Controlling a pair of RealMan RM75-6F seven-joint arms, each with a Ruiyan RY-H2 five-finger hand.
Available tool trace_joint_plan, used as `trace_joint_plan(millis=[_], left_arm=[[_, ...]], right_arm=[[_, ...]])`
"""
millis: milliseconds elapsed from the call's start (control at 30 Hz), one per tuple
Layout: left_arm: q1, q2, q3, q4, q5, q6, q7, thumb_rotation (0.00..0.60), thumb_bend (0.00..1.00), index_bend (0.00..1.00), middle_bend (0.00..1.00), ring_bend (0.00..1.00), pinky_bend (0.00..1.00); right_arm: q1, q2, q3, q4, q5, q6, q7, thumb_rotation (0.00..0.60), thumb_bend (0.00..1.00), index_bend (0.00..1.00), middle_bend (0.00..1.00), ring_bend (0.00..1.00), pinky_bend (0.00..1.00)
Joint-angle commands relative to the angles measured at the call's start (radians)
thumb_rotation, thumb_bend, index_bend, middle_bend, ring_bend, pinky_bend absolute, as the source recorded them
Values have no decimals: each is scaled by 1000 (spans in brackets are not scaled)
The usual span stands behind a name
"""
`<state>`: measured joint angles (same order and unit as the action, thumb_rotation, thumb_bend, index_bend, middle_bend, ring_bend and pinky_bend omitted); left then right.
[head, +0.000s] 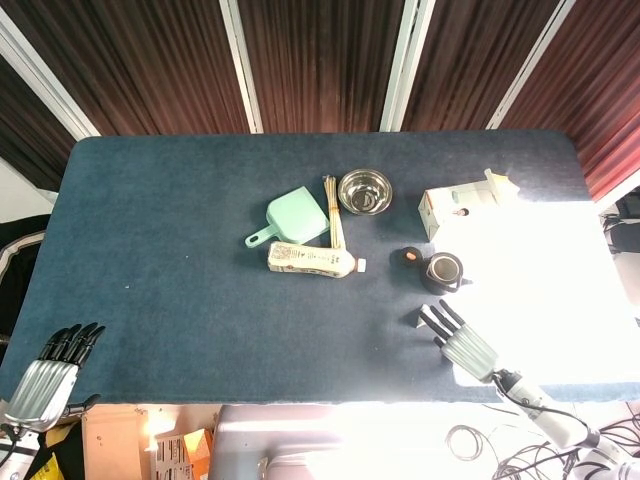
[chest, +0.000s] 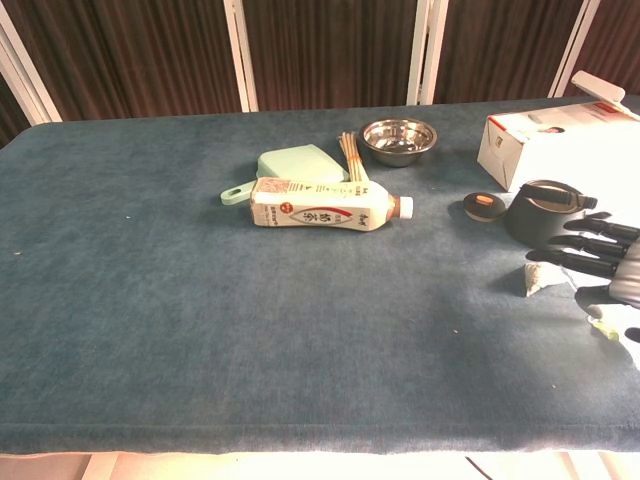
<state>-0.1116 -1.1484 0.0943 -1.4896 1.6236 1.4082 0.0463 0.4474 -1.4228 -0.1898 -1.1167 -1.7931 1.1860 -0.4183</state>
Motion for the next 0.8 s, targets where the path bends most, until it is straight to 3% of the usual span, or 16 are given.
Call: trace_joint_plan(millis=[33, 800], left_arm=[[1, 1, 0, 0, 0, 1, 0, 600, 42, 0, 78, 44, 102], [4, -2, -1, 24, -3, -2, -30, 600, 42, 0, 78, 44, 102]], right_arm=[[-1, -10, -1, 10, -4, -5, 11, 600, 311, 490, 0, 0, 0], [-11, -49, 7, 53, -4, -26, 44, 600, 310, 533, 25, 0, 0]])
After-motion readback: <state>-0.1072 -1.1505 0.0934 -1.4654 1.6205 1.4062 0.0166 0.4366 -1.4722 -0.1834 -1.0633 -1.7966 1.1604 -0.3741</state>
